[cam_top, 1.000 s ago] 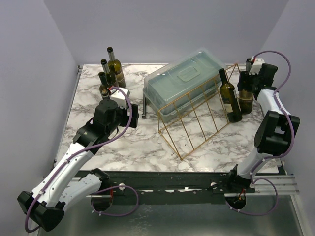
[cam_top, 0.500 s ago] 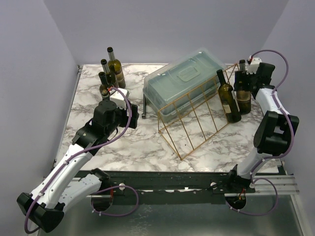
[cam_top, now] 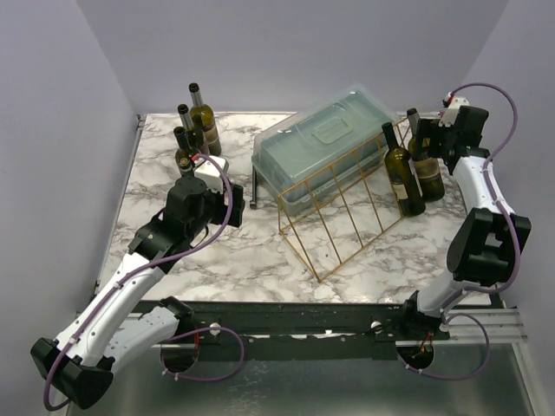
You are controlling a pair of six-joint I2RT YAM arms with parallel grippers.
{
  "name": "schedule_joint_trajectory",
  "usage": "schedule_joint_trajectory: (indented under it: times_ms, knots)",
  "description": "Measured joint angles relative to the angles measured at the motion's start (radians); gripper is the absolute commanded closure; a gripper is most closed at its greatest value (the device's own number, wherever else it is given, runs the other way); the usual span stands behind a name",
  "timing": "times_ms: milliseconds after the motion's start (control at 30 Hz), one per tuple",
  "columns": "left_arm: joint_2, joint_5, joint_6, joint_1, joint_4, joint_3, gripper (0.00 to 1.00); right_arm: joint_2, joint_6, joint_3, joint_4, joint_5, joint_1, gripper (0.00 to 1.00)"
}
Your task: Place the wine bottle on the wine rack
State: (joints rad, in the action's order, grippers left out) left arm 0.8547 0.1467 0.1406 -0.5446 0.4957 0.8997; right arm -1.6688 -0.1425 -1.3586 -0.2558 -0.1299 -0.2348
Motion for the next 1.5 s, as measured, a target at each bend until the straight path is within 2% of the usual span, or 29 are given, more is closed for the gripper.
schedule_joint_trajectory:
  times_ms: [300,433,600,700,833,1000,1133,1333,1500]
  knots:
    - [0.02,0.0,0.0,0.0,0.0,-0.011,0.01,0.131,0.209,0.035,-0.043,0.099,0.024,0.0]
    - [0.025,0.0,0.0,0.0,-0.002,-0.018,0.01,0.186,0.339,0.035,-0.139,0.127,0.041,0.0]
    - [0.025,0.002,0.001,0.0,-0.008,-0.026,0.01,0.293,0.422,0.085,-0.23,0.129,0.053,0.0]
    - [0.025,0.01,0.001,0.0,-0.011,-0.028,0.01,0.41,0.509,0.144,-0.254,0.091,0.058,0.0]
    - [0.016,0.032,0.004,0.0,-0.027,-0.035,0.01,0.561,0.62,0.213,-0.254,-0.043,0.074,0.0]
    - [0.01,0.037,0.033,0.001,-0.048,-0.036,0.01,0.692,0.713,0.317,-0.23,-0.185,0.207,0.0]
    - [0.015,0.036,0.068,0.001,-0.049,-0.002,0.01,0.762,0.745,0.362,-0.216,-0.218,0.364,0.0]
    - [0.087,0.043,0.099,0.001,-0.112,0.161,0.01,0.775,0.739,0.357,-0.217,-0.186,0.573,0.0]
    - [0.175,0.085,0.102,0.046,-0.178,0.236,0.01,0.664,0.721,0.263,-0.267,-0.073,0.734,0.0]
